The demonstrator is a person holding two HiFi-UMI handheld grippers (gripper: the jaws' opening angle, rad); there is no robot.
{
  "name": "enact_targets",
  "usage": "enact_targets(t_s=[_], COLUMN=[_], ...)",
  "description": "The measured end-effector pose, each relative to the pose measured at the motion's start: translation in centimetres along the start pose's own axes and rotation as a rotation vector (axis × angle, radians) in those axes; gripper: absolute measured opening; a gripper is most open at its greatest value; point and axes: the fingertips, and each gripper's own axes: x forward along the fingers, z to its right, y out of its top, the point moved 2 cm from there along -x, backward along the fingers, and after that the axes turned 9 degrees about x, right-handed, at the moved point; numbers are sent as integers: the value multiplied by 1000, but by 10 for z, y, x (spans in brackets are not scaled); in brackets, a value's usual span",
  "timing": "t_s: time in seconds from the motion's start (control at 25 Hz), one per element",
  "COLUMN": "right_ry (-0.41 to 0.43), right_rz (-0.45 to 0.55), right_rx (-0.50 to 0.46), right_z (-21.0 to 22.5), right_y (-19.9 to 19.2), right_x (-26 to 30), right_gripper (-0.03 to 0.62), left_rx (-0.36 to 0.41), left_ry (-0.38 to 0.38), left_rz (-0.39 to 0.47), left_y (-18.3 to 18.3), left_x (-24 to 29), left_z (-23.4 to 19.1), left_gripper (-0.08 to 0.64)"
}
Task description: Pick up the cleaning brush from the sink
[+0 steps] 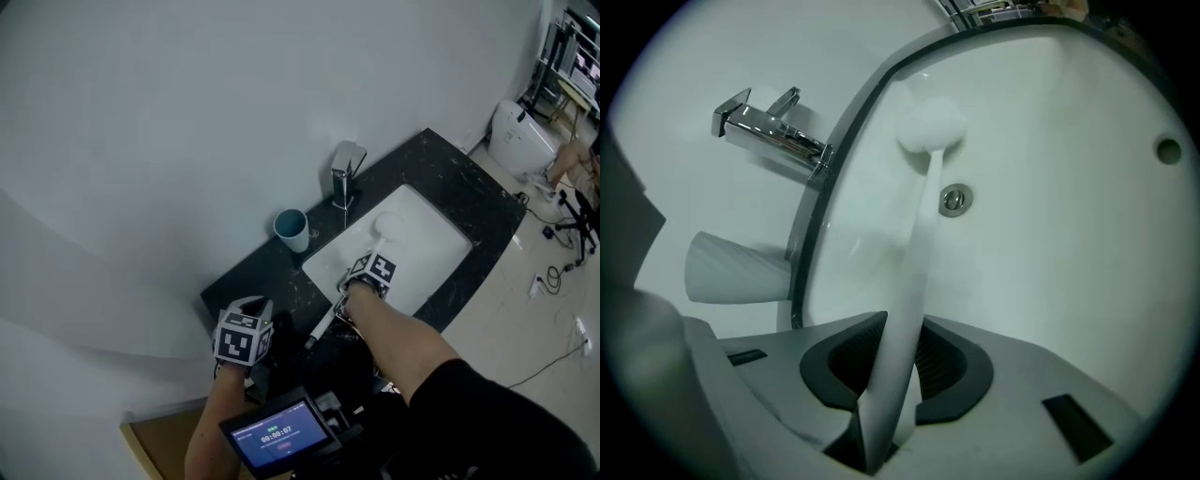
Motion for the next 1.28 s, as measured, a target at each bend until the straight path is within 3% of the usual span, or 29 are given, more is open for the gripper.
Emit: enact_targets(t_s=[0.32, 0.56, 0.84, 1.04, 1.28], right_ry=[65, 174, 395, 535, 619], right_rz=[53, 104, 62, 4, -74], right_rx=[43, -42, -340, -498, -724], right_z=[17, 27, 31, 56, 95], right_y=[5, 2, 1, 40, 94], right_x=[-56, -115, -197, -268, -345], right_gripper=[46, 38, 38, 38, 38], left_rx=[-19, -28, -107, -181, -265], left_ry=[13, -3, 67, 163, 286], left_rz=[86, 204, 332, 387, 425], left_y=[7, 19, 38, 73, 115], left_x=[-35, -57, -84, -94, -92], left_z=[18, 48, 106, 171, 259], left_gripper=[20, 20, 16, 2, 2])
